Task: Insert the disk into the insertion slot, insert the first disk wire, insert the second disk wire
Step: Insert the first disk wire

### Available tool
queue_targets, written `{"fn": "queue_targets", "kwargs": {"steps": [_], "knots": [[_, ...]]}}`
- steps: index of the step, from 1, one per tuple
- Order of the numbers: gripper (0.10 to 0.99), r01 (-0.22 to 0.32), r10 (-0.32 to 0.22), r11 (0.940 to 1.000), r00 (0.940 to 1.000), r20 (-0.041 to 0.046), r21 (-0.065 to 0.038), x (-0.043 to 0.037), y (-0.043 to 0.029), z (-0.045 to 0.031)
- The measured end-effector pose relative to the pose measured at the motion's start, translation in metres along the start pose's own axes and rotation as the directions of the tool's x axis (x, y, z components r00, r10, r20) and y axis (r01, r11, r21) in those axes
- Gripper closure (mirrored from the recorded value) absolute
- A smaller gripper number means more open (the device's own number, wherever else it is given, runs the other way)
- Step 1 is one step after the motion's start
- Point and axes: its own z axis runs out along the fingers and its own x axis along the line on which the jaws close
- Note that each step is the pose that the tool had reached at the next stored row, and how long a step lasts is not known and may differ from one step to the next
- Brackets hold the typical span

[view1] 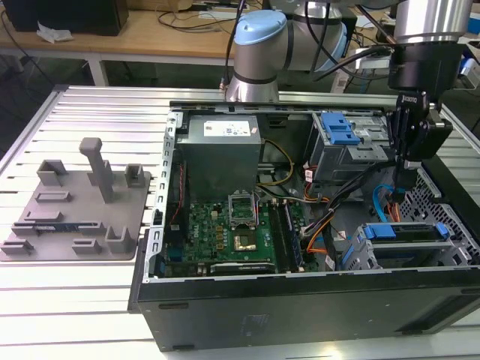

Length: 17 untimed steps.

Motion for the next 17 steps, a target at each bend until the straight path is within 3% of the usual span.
{"fn": "queue_targets", "kwargs": {"steps": [3,4,8,11,13,14,15,17], "knots": [[0.918,0.000,0.000,1.0000,1.0000,0.0002,0.000,0.0000,0.0000,0.0001],[0.918,0.000,0.000,1.0000,1.0000,0.0065,-0.001,0.0029,-0.0004,0.0017],[0.918,-0.003,0.003,1.0000,0.9986,0.0535,-0.009,0.0128,-0.0022,0.0000],[0.918,-0.004,0.005,0.9999,0.9965,0.0829,-0.014,0.0196,-0.0034,-0.0016],[0.918,-0.005,0.007,0.9998,0.9935,0.1133,-0.020,0.0256,-0.0044,-0.0012],[0.918,-0.006,0.008,0.9998,0.9923,0.1235,-0.021,0.0274,-0.0047,-0.0008],[0.918,-0.006,0.010,0.9997,0.9898,0.1423,-0.025,0.0307,-0.0052,-0.0001],[0.918,-0.007,0.012,0.9996,0.9861,0.1660,-0.029,0.0345,-0.0058,0.0011]]}}
